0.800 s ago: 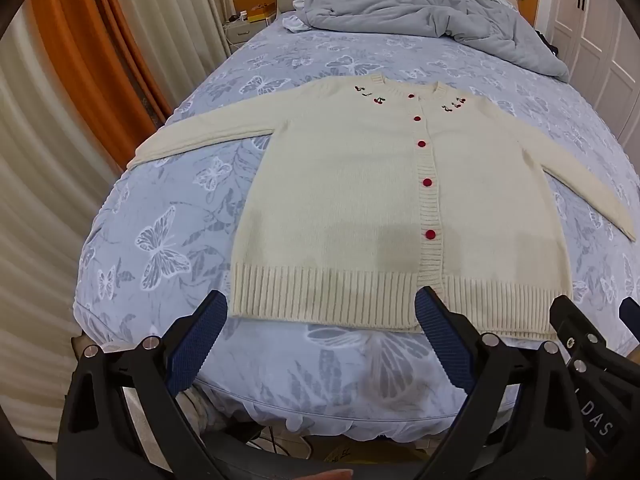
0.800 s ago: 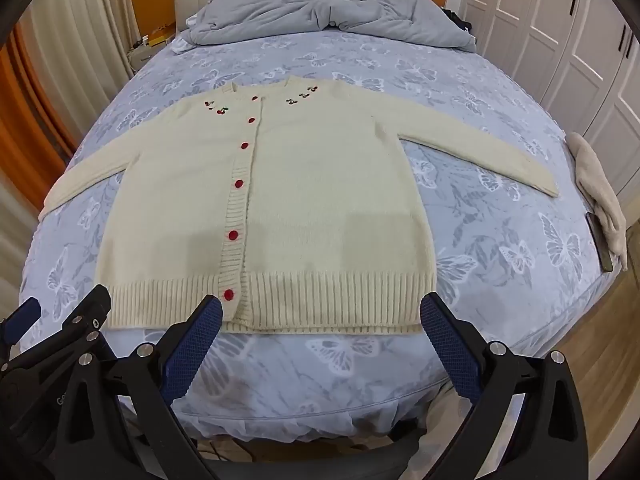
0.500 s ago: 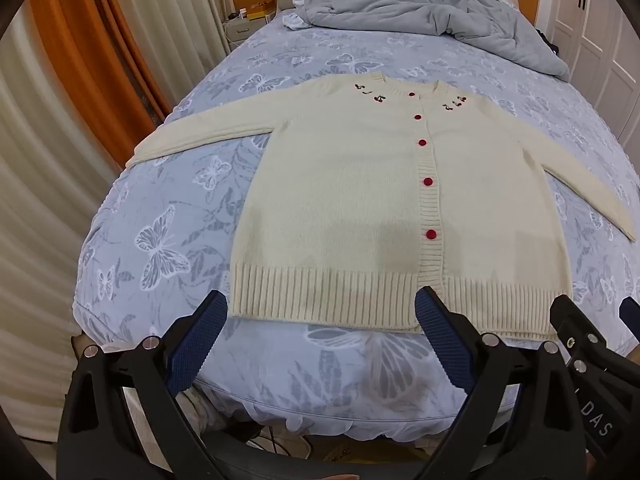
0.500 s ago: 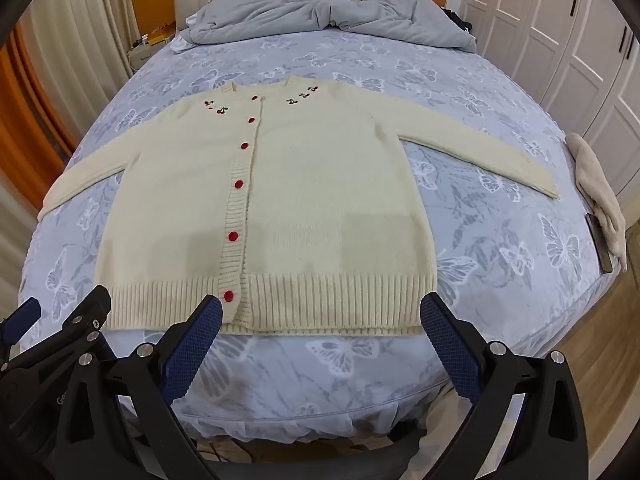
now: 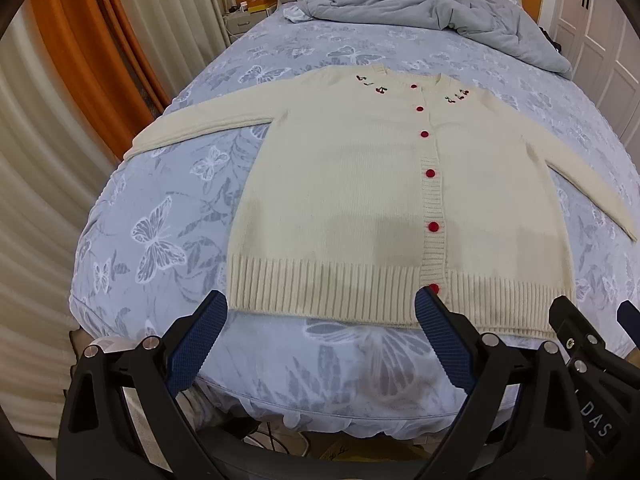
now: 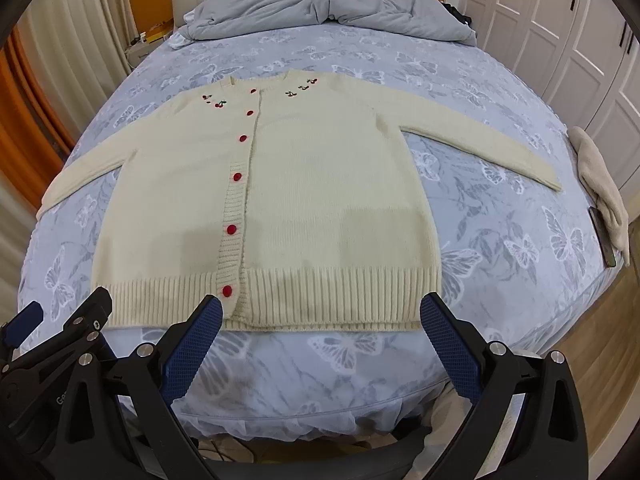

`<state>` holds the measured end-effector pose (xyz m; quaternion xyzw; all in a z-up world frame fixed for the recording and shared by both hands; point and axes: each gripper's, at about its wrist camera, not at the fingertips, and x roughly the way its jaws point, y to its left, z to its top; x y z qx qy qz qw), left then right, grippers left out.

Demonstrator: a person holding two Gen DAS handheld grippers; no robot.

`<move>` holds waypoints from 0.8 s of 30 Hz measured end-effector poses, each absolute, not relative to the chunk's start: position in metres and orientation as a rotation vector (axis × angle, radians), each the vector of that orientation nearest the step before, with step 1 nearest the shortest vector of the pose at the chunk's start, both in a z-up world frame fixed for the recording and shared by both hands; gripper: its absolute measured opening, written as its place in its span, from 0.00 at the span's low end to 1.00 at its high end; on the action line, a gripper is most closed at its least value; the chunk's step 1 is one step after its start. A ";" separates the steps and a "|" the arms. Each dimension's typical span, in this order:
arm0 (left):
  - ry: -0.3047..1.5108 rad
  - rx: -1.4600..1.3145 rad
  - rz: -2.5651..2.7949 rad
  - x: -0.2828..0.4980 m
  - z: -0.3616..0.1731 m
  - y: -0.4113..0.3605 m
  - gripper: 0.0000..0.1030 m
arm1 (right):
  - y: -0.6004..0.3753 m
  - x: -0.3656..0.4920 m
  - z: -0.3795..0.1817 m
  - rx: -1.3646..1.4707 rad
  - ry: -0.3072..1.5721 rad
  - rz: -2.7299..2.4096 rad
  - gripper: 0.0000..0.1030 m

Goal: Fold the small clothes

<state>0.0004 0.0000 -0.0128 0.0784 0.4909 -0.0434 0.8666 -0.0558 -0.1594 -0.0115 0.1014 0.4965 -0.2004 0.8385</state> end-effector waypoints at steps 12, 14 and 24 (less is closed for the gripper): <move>1.017 0.131 -0.165 -0.004 -0.028 0.015 0.94 | -0.182 -0.072 -0.038 0.213 1.025 -0.309 0.95; 1.028 0.100 -0.163 0.000 -0.035 0.023 0.94 | -0.210 -0.083 -0.050 0.255 1.036 -0.344 0.95; 1.011 0.068 -0.092 0.029 -0.060 0.028 0.94 | -0.403 -0.073 -0.076 0.565 0.961 -0.502 0.95</move>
